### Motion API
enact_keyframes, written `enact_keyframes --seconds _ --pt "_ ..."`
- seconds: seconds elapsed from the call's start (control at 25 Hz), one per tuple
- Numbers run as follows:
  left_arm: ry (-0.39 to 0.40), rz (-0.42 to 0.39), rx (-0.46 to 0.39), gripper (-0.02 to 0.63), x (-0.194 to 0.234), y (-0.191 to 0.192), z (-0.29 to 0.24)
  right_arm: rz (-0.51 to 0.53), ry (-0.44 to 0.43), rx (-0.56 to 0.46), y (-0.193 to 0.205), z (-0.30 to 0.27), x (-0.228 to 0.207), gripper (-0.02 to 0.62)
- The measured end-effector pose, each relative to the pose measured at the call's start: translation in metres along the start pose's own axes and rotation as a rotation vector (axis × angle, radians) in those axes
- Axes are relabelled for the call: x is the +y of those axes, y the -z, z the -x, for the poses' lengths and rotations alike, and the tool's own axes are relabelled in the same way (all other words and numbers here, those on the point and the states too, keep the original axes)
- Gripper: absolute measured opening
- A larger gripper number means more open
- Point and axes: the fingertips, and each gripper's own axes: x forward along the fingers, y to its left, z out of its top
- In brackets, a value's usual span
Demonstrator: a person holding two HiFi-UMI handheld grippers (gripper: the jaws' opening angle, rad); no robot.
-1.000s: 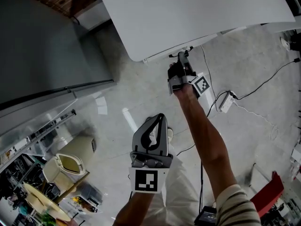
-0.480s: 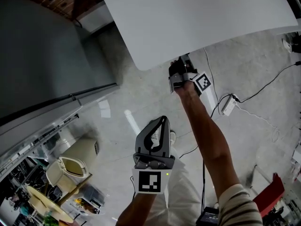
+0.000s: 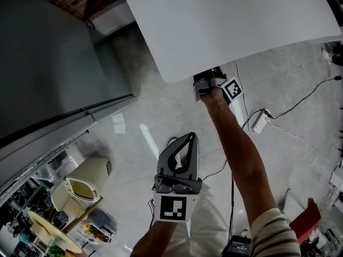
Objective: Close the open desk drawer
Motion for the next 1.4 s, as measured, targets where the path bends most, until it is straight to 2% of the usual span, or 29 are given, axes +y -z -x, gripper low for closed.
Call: enact_keyframes --seconds 0.36,0.52,0.8,0.88,0.92,1.2,1.4 --pt "0.006 -0.002 0.0 0.006 -0.001 -0.002 0.002 0.02 0.015 0.019 0.002 0.003 0.004 0.023" --pt "0.008 -0.011 -0.001 0.006 -0.004 -0.004 0.002 -0.02 0.012 0.031 0.009 0.023 0.0 0.069" --pt "0.013 -0.026 0.002 0.006 -0.014 -0.005 0.006 -0.066 -0.015 0.041 0.017 0.06 0.002 0.078" --pt "0.013 -0.04 -0.001 0.006 -0.02 -0.005 0.011 -0.065 -0.035 0.058 0.023 0.068 0.015 0.062" --pt "0.012 -0.048 -0.004 0.006 -0.023 -0.005 0.014 -0.061 -0.051 0.066 0.027 0.072 0.024 0.013" --pt "0.001 -0.061 -0.034 0.006 -0.046 -0.028 0.033 -0.114 -0.179 0.08 0.052 0.105 0.115 0.011" --pt "-0.005 -0.085 -0.058 0.006 -0.053 -0.049 0.045 -0.123 -0.212 0.078 0.065 0.13 0.163 0.011"
